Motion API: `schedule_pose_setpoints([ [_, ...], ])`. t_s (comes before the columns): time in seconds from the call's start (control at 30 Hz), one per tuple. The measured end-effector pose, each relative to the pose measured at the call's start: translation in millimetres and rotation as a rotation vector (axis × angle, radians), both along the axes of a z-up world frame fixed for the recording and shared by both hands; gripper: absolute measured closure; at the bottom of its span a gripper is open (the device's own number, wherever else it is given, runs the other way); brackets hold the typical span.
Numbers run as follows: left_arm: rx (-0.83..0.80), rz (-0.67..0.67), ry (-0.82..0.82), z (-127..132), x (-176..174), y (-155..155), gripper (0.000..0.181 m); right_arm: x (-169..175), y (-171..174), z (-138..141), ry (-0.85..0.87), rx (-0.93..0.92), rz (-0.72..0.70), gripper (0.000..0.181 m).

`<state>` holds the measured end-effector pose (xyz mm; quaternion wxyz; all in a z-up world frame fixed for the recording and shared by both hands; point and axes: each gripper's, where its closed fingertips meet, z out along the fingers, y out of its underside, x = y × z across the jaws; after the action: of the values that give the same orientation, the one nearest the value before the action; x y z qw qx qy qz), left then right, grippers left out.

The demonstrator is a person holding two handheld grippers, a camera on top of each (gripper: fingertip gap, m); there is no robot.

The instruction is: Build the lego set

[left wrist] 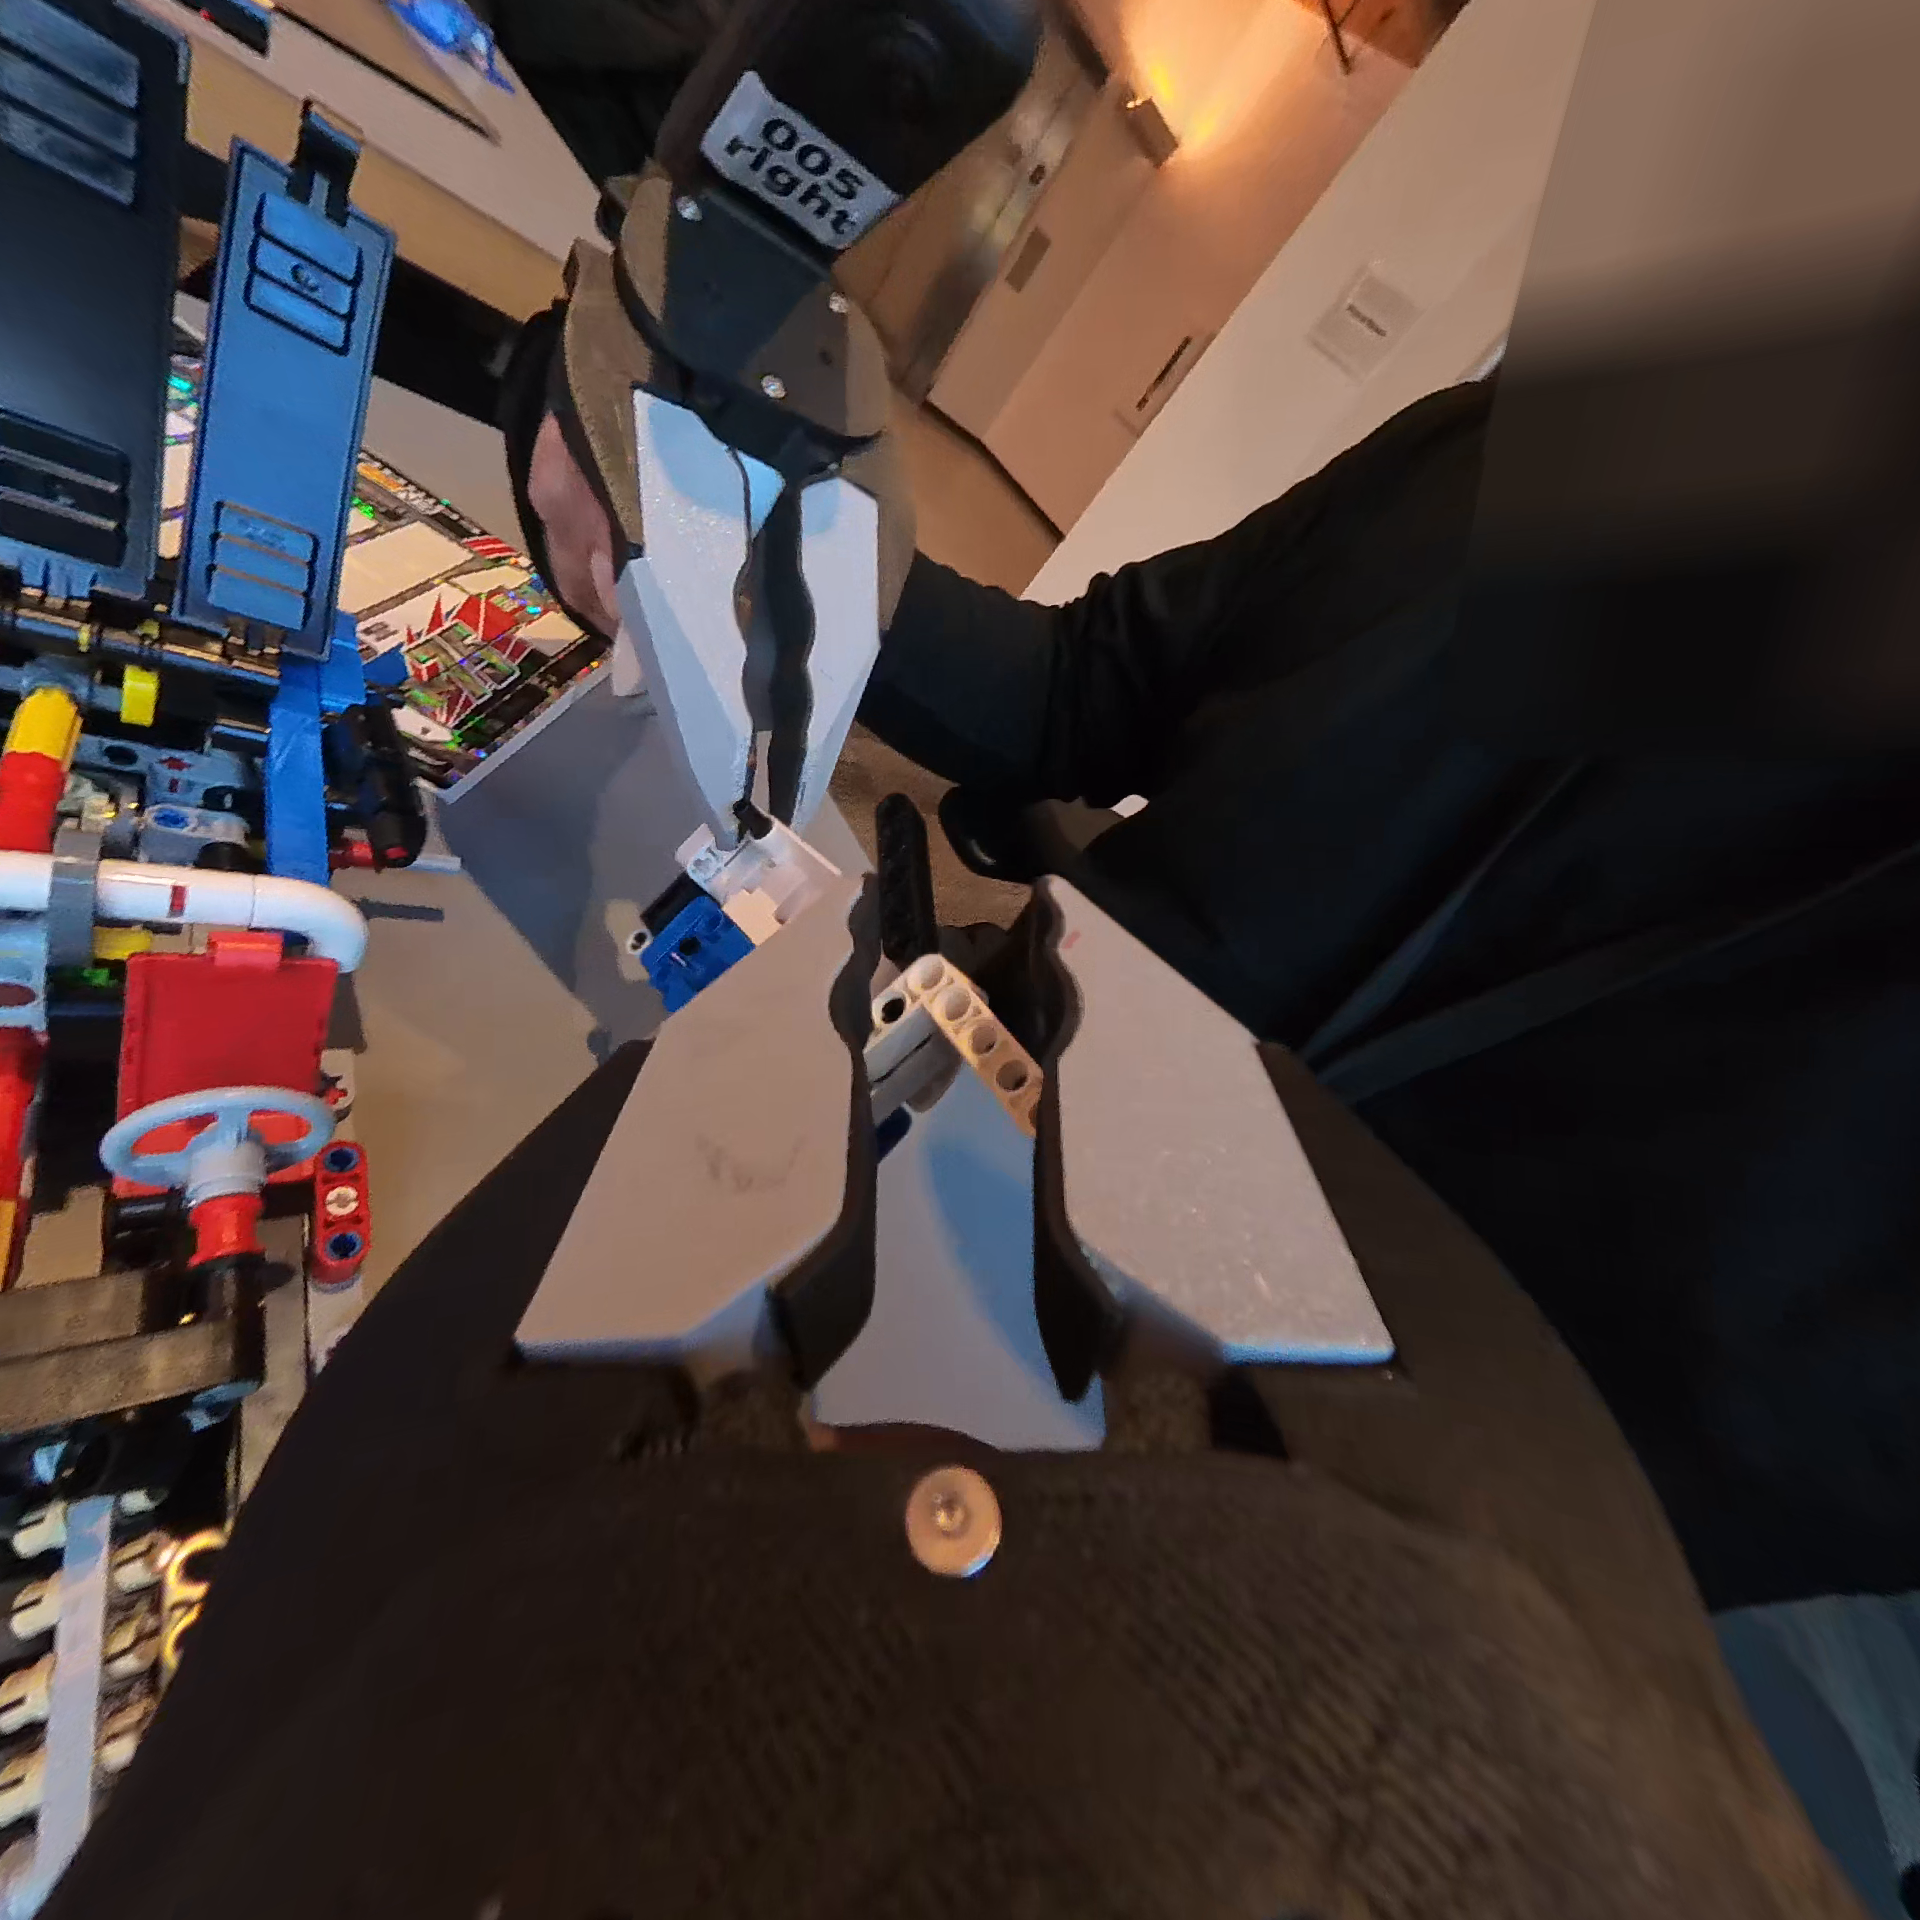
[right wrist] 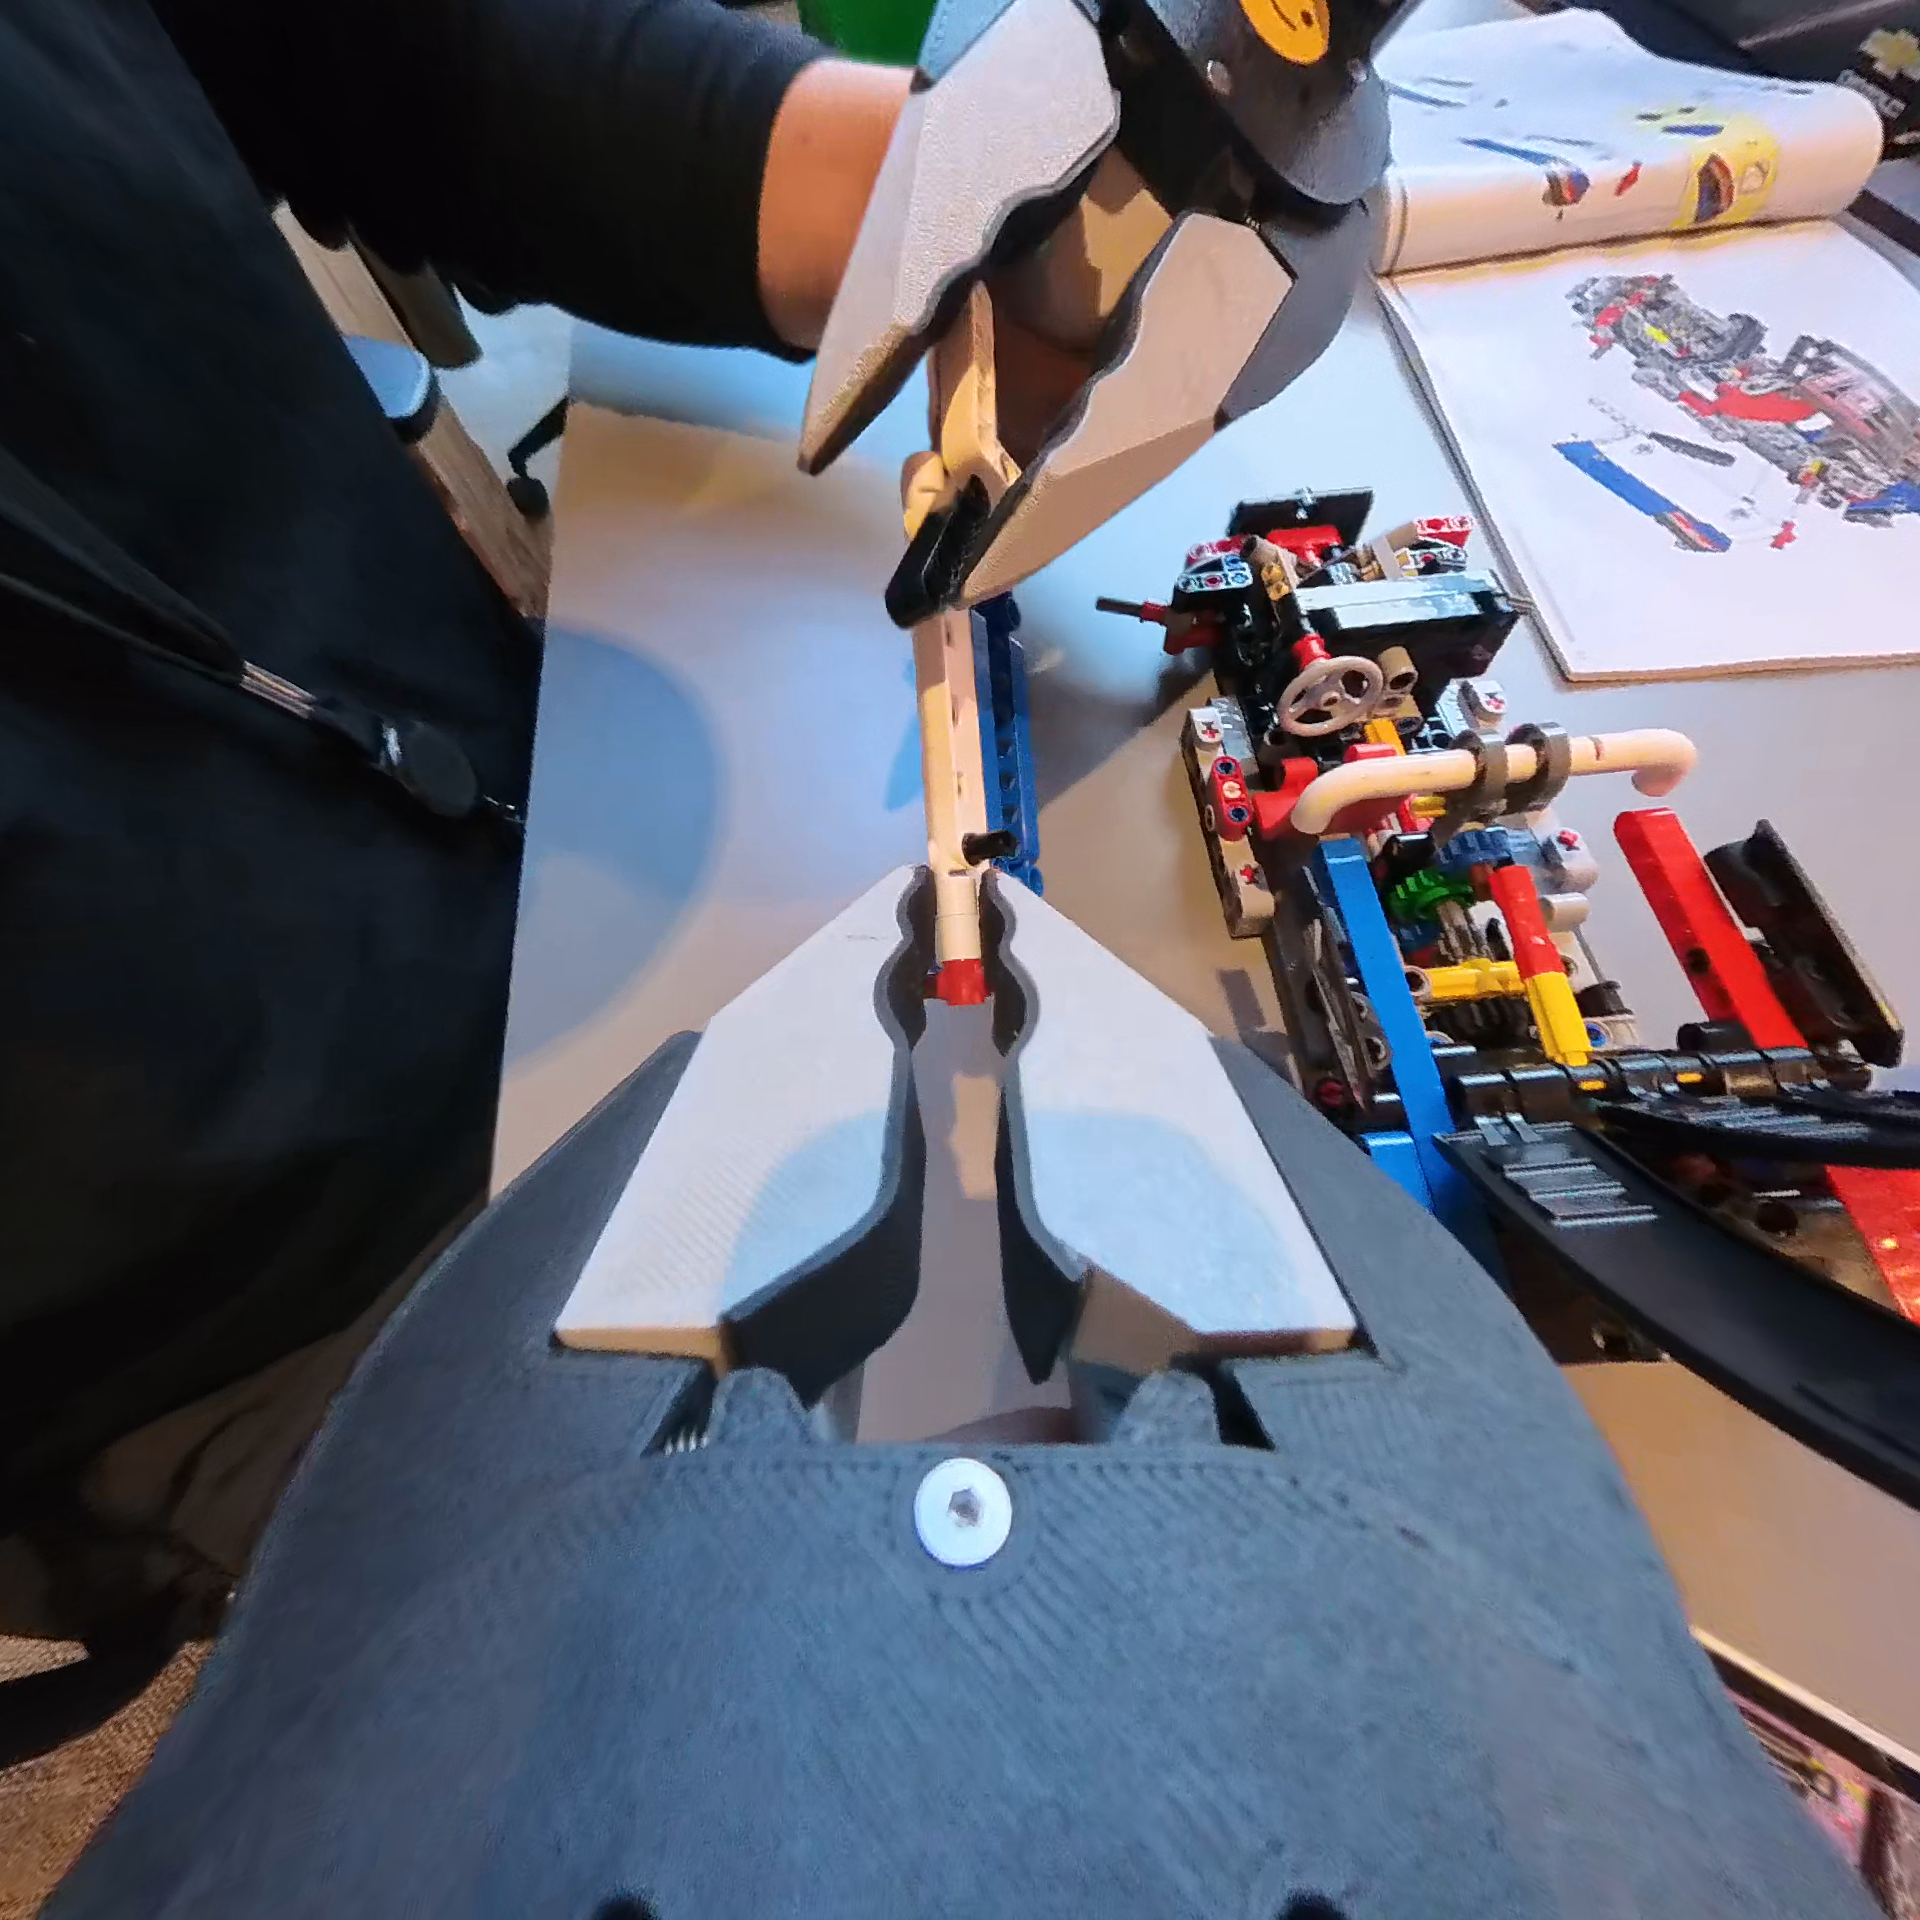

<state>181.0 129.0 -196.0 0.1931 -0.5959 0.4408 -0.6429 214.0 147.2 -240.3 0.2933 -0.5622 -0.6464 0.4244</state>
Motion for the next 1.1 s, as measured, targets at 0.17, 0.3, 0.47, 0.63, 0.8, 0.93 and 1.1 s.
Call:
schedule_pose_setpoints([
  [0.17,0.046,-0.054,-0.067,9.5,0.1,-13.5,0.151,0.3,-8.3,5.6,0.028,-0.037,0.032,0.176],
  [0.3,0.124,0.007,0.012,1.7,1.3,-3.9,0.154,1.2,-10.0,1.8,0.002,-0.013,0.03,0.177],
  [0.47,0.263,0.106,0.078,9.4,-4.4,7.9,0.15,2.2,-5.4,-4.5,-0.058,0.031,-0.003,0.177],
  [0.63,0.42,0.184,0.278,-14.1,-1.2,17.0,0.144,1.5,0.7,-13.0,-0.095,0.041,-0.031,0.177],
  [0.8,0.636,0.247,0.51,-42.5,7.1,26.6,0.144,-0.8,9.1,-21.5,-0.13,0.08,-0.065,0.177],
  [0.93,0.747,0.328,0.655,-59.4,7.6,45.3,0.149,-2.1,17.1,-25.1,-0.15,0.118,-0.088,0.177],
  [1.1,0.7,0.296,0.681,-74.4,10.4,42.5,0.149,-2.6,23.6,-25.1,-0.158,0.142,-0.089,0.177],
])
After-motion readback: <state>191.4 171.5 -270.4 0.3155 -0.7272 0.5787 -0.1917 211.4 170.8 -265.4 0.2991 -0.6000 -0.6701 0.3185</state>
